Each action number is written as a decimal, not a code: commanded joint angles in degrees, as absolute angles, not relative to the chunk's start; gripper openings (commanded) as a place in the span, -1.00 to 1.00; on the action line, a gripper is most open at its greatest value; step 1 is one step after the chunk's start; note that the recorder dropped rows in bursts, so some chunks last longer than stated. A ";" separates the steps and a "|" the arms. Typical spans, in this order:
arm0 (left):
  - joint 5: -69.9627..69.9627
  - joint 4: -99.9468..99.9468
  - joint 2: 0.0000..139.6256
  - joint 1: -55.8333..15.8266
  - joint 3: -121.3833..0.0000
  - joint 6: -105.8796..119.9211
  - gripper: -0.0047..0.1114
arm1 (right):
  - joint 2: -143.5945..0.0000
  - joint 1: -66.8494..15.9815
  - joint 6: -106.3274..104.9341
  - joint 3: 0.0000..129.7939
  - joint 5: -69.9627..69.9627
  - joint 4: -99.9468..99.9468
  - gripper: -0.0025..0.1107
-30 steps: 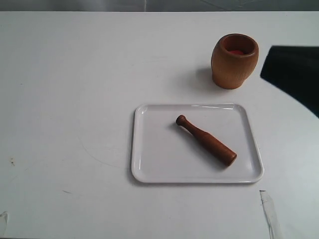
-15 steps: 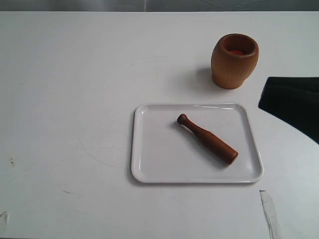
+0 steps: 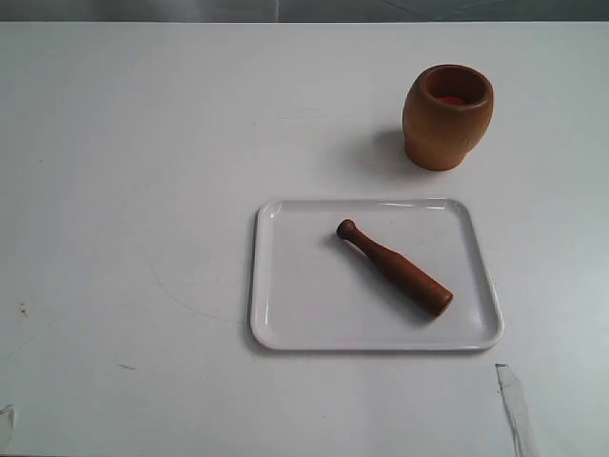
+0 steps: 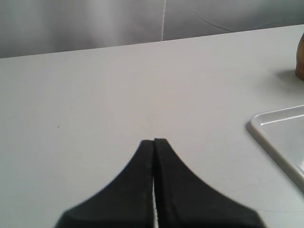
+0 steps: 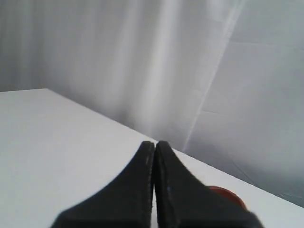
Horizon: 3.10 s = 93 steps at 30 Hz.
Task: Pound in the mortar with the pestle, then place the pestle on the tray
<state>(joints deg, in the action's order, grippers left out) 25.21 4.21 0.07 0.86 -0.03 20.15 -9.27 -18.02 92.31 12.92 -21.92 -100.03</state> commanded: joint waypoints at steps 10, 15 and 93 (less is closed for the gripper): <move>25.03 3.79 0.00 0.42 0.00 19.68 -0.92 | 0.00 -9.67 94.93 1.50 -6.58 -96.48 -0.96; 25.03 3.79 0.00 0.42 0.00 19.68 -0.92 | 0.00 -9.67 94.93 1.50 -6.44 -90.29 -0.96; 25.03 3.79 0.00 0.42 0.00 19.68 -0.92 | 0.00 -9.67 -6.84 0.00 9.28 3.27 -0.96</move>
<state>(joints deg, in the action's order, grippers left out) 25.21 4.21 0.07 0.86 -0.03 20.15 -0.21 -10.04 -6.89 0.20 9.20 4.05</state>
